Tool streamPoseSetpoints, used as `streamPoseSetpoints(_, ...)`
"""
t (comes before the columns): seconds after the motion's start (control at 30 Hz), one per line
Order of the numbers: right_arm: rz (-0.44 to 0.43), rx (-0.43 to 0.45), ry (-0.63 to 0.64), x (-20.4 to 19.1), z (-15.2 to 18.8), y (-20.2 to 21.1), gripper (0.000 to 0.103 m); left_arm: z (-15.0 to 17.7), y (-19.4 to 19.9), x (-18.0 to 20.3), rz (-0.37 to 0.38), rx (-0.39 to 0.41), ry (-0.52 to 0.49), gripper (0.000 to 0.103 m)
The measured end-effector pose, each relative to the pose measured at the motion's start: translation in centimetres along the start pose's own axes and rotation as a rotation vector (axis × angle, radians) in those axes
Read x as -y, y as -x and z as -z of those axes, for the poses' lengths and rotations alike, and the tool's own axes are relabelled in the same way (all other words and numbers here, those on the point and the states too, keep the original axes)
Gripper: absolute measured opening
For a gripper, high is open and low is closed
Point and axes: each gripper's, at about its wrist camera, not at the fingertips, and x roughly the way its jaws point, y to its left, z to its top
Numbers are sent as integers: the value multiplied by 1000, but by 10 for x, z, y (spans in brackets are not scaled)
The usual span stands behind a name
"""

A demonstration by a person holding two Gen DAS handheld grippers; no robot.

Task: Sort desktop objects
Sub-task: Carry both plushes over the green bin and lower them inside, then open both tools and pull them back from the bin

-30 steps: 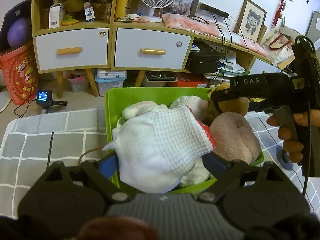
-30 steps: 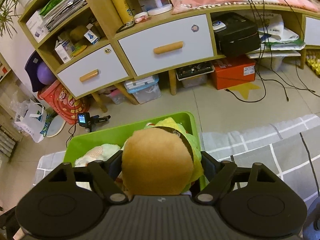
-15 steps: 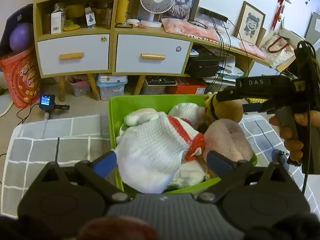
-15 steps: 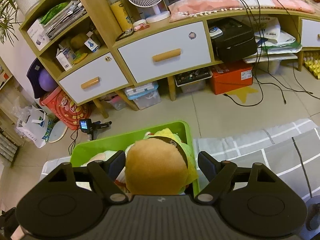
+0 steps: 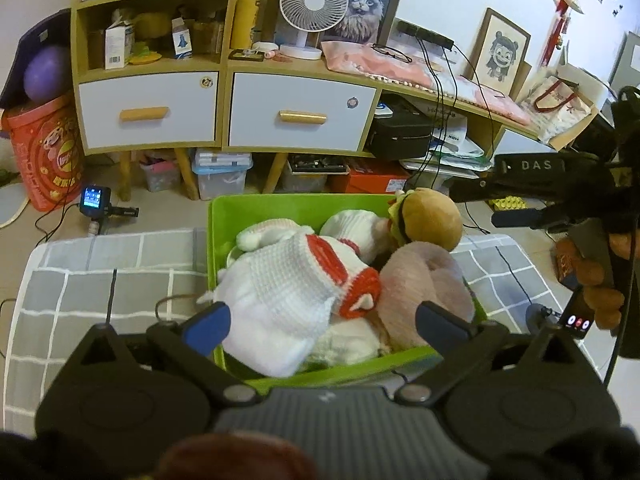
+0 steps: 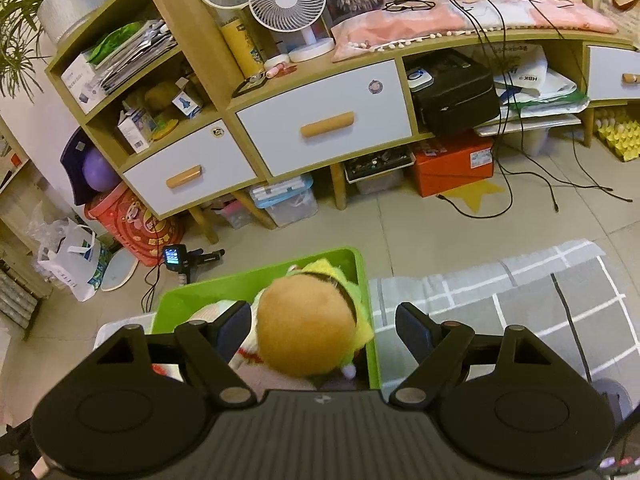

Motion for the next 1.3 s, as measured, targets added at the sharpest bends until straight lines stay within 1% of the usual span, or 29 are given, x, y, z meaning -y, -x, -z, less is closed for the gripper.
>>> streamPoseSetpoints(0.2, -19, -30, -12, -5, 16, 21, 80, 8, 14, 6, -21, -32, 32, 102)
streamPoseSetpoints(0.47, -40, -86, -2, -17, 43, 48, 80, 27, 30, 4, -44, -71, 123, 102)
streamPoseSetpoints(0.57, -48, -92, -7, -19, 53, 57, 80, 33, 32, 2, -58, -88, 154, 102)
streamPoseSetpoints(0.67, -65, -101, -38, -18, 63, 63, 80, 40, 35, 3, -97, -104, 167, 102)
streamPoseSetpoints(0.77, -58, -109, -40, -20, 74, 68, 80, 46, 37, 6, -135, -116, 167, 102)
streamPoseSetpoints(0.93, -83, -116, -61, -18, 94, 74, 81, 58, 37, 8, -175, -129, 193, 102)
streamPoseSetpoints(1.07, -64, -124, -56, -15, 108, 73, 81, 64, 33, 10, -202, -154, 196, 102)
streamPoseSetpoints(1.23, -60, -135, -62, -10, 120, 71, 82, 67, 32, 11, -255, -156, 194, 102)
streamPoseSetpoints(1.3, -39, -144, -54, -9, 124, 71, 83, 68, 32, 13, -266, -160, 193, 102)
